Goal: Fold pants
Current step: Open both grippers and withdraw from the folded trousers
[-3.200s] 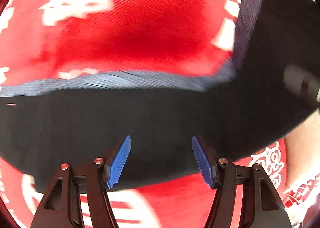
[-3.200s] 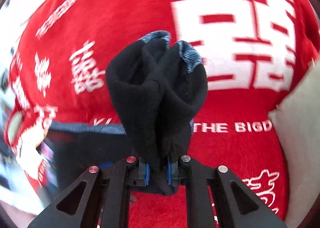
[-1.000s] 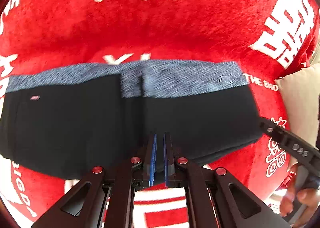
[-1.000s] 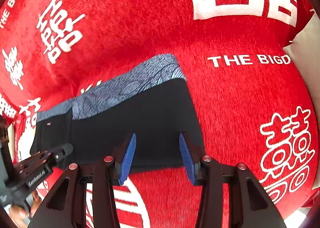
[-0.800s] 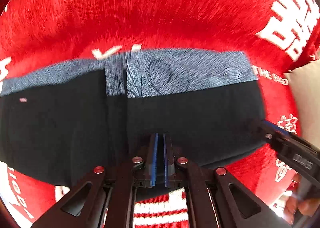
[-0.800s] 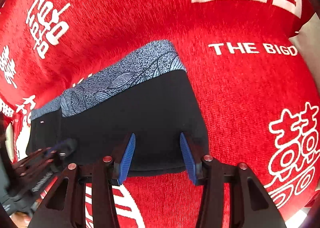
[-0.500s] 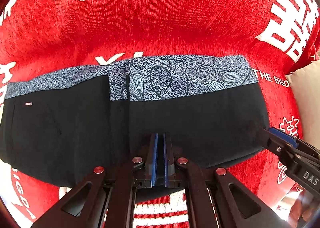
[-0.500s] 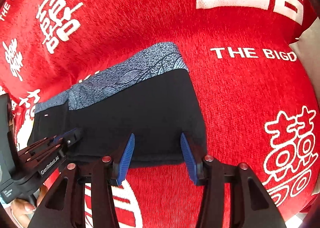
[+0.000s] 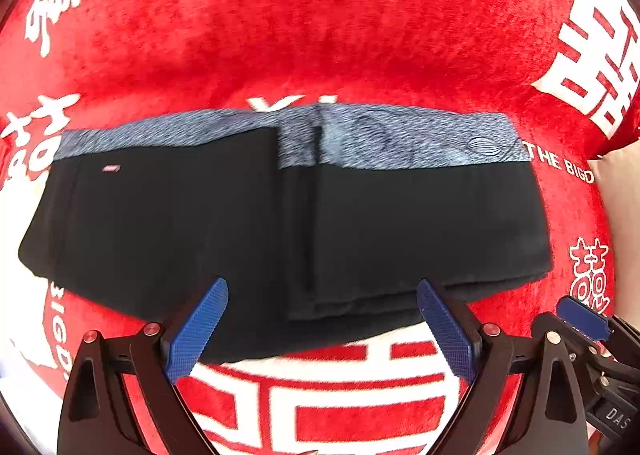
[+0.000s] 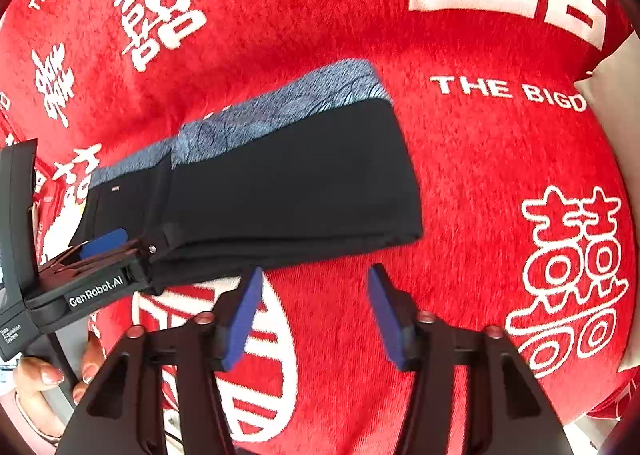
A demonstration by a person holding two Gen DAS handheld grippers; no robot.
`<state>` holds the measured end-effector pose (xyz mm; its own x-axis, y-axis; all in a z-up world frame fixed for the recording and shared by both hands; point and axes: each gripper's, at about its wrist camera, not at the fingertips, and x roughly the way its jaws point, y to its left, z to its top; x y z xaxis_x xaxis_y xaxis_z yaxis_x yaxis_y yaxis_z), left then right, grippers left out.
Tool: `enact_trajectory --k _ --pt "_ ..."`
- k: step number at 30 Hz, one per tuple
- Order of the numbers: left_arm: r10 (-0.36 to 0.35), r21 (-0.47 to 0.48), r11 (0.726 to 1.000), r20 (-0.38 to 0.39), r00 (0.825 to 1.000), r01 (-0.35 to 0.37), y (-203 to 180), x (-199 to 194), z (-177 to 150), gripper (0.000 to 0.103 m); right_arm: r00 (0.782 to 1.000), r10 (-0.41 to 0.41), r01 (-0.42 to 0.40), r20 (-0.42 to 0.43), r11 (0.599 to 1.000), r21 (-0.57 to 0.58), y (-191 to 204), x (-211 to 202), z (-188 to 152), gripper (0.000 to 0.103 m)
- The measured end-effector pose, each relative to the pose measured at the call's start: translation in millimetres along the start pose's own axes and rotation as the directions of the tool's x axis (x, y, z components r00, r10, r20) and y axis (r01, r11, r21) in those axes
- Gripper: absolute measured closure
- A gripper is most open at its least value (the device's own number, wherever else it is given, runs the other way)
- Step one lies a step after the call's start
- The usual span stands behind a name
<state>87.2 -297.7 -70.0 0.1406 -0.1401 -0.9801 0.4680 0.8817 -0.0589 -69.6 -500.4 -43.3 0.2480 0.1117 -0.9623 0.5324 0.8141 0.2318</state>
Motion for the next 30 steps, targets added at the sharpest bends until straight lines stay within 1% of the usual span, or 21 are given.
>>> enact_trajectory --k 7,13,17,22,27,30 --pt "0.013 -0.052 0.999 -0.022 1.000 -0.014 34.6 -5.5 -17.9 0.007 0.999 -0.011 0.009 -0.031 0.999 -0.051 29.2 4.4 -3.5 0.034" --pt "0.033 -0.126 0.991 -0.054 0.998 -0.039 76.6 -1.4 -31.1 0.007 0.998 -0.003 -0.003 -0.056 0.995 -0.099 66.8 16.6 -1.6 0.034" --pt "0.045 -0.169 0.984 -0.069 0.997 -0.056 103.4 1.9 -37.4 0.007 0.998 -0.008 0.001 -0.054 0.991 -0.137 91.8 24.4 3.7 0.034" --pt "0.053 -0.211 0.975 -0.072 0.996 -0.067 131.2 3.1 -42.2 0.007 0.999 -0.026 0.021 -0.029 0.986 -0.166 116.6 38.5 27.8 0.034" --pt "0.055 -0.241 0.968 -0.073 0.996 -0.071 146.6 4.8 -45.7 0.007 0.997 -0.064 0.059 -0.030 0.988 -0.146 134.3 68.5 65.5 0.034" --pt "0.049 -0.258 0.964 -0.074 0.996 -0.066 155.5 9.0 -46.2 0.007 0.995 -0.090 0.085 -0.030 0.985 -0.149 142.4 85.1 78.8 0.034"
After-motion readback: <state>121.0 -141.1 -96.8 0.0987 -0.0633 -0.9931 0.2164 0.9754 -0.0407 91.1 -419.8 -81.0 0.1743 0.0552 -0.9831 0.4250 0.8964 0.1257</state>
